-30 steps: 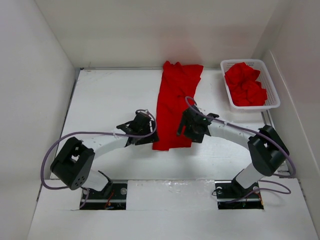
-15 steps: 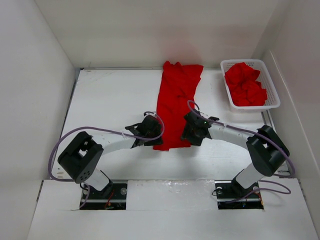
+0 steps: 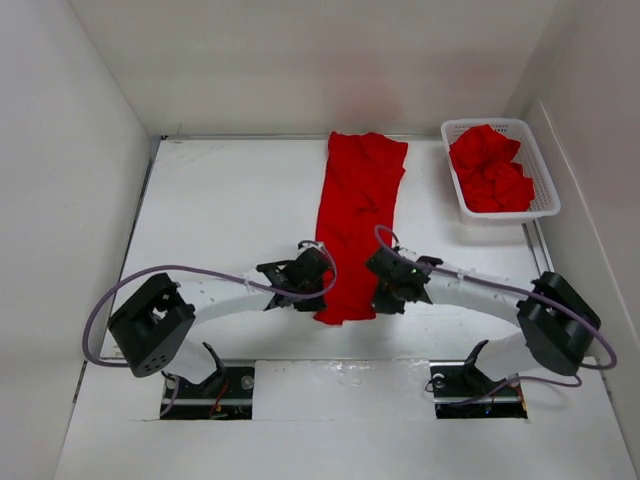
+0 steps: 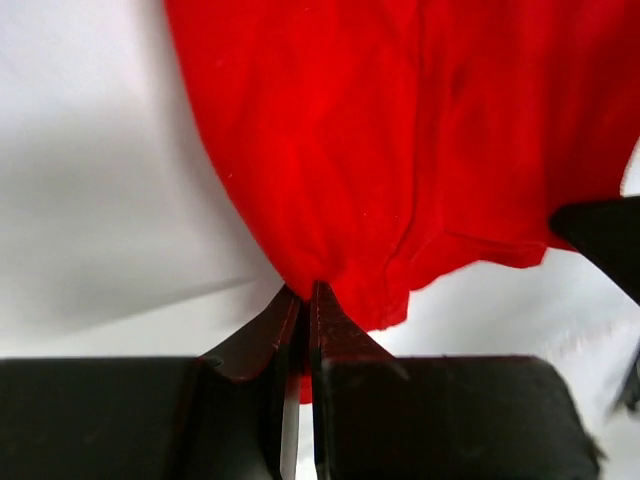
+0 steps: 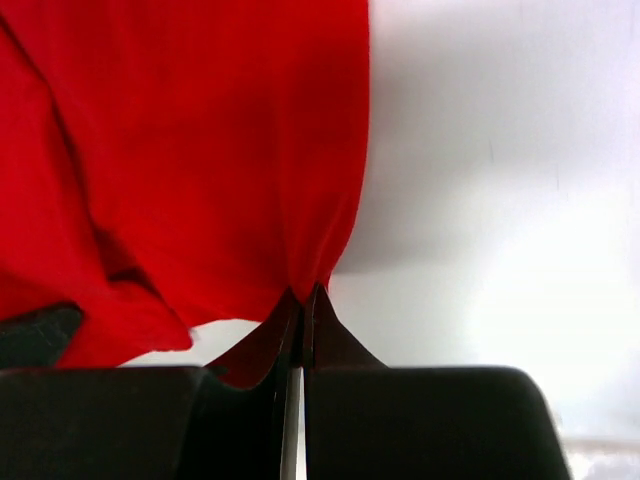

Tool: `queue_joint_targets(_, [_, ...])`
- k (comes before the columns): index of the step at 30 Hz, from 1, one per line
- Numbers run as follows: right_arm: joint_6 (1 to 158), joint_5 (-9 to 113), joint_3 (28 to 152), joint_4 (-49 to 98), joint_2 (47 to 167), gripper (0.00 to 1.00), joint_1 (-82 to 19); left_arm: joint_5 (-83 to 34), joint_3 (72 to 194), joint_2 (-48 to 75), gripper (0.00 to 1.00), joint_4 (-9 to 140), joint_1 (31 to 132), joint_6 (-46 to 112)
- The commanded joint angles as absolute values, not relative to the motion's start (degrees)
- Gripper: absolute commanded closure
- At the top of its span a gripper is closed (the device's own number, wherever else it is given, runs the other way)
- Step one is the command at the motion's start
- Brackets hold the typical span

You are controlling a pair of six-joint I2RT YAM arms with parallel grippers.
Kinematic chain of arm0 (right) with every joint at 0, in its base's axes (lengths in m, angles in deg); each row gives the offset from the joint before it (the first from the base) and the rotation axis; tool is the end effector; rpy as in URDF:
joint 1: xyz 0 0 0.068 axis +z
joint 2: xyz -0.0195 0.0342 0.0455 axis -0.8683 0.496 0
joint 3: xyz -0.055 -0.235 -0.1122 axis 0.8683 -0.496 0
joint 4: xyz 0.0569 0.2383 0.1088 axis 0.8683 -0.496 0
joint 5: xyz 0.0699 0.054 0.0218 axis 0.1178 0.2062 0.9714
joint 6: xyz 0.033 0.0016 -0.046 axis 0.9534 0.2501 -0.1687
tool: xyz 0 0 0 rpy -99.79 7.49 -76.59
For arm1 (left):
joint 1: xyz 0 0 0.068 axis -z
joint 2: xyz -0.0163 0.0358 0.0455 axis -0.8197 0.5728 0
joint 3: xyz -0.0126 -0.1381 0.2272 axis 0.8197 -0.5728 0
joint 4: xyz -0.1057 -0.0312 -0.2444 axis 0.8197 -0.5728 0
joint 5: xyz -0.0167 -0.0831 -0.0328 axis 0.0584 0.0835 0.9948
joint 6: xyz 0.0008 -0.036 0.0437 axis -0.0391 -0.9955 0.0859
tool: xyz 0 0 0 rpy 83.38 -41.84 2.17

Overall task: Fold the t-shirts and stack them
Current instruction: Grab the bottom of the folded rectangular tshirt with both arms

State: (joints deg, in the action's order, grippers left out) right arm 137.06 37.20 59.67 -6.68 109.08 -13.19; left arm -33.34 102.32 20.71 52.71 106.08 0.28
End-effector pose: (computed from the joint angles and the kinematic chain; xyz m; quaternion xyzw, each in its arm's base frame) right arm 0.1839 0.1901 0.1547 0.1595 0.9695 0.1080 0.1518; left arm 0.1813 -0.2232 0.1589 0.0512 0.9428 -0.2396 0.2262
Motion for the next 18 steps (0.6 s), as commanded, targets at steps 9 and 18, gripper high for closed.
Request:
queue_joint_targets(9, [151.1,43.0,51.1,-14.3,93.3,1.0,-2.8,-27.2,102.1,9.9,1.0,42.2,109.6,-4.8])
queue_joint_targets(18, [144.0,37.7,57.2,-14.8,93.6,1.0,-11.3,-24.2,112.3,16.1,1.0,45.3,103.9,3.1])
